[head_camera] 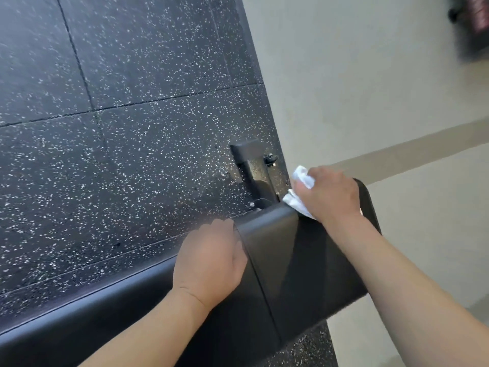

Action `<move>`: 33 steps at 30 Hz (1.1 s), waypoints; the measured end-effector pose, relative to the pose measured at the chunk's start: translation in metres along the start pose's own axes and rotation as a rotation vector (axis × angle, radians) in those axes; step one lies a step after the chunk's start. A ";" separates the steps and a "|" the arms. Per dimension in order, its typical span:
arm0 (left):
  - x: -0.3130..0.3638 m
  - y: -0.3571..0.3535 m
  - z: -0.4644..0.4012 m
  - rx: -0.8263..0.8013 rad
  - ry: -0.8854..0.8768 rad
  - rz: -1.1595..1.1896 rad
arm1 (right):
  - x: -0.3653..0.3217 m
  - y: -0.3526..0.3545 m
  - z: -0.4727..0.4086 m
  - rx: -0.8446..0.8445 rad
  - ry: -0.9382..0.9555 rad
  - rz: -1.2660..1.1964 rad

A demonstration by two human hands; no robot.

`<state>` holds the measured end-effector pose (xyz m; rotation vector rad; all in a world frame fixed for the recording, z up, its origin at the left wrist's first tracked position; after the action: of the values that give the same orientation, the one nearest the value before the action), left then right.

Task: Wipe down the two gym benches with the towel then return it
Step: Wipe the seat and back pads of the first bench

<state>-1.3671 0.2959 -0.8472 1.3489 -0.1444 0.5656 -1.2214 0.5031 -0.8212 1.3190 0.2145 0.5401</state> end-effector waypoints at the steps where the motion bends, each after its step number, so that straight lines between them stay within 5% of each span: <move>1: -0.001 0.001 0.000 0.008 -0.002 0.012 | -0.020 -0.002 0.002 -0.046 0.068 0.047; 5: -0.001 0.003 -0.002 -0.005 -0.012 0.058 | -0.107 0.013 0.044 0.187 0.280 -0.185; 9: -0.002 0.003 -0.002 -0.011 -0.026 0.074 | -0.096 0.013 0.063 0.402 0.593 -0.027; 13: -0.001 0.001 -0.001 -0.002 -0.088 0.044 | -0.026 0.016 0.029 0.424 0.362 0.181; 18: 0.000 0.004 0.000 -0.023 -0.195 0.041 | -0.020 0.011 0.048 0.465 -0.077 -0.196; 24: 0.005 0.007 0.004 -0.113 -0.378 0.006 | -0.074 -0.024 0.173 0.473 0.294 -0.489; 27: 0.025 0.008 0.009 -0.121 -0.595 -0.090 | -0.034 -0.037 0.201 0.464 0.263 -0.491; 33: 0.113 -0.025 0.000 -0.169 -0.963 -0.279 | 0.095 -0.065 0.226 0.598 -0.414 -0.443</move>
<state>-1.2585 0.3268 -0.8227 1.3475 -0.7525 -0.3623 -1.0227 0.3463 -0.8120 1.8601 0.3276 -0.2007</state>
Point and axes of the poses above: each hand's wrist, its own z-axis away from the middle knuckle, its own y-axis out of the back of the hand, x = y × z, the point moved 6 cm from there along -z, towards the middle knuckle, and after that the axes turned 8 degrees about x, right-handed, at the moved point
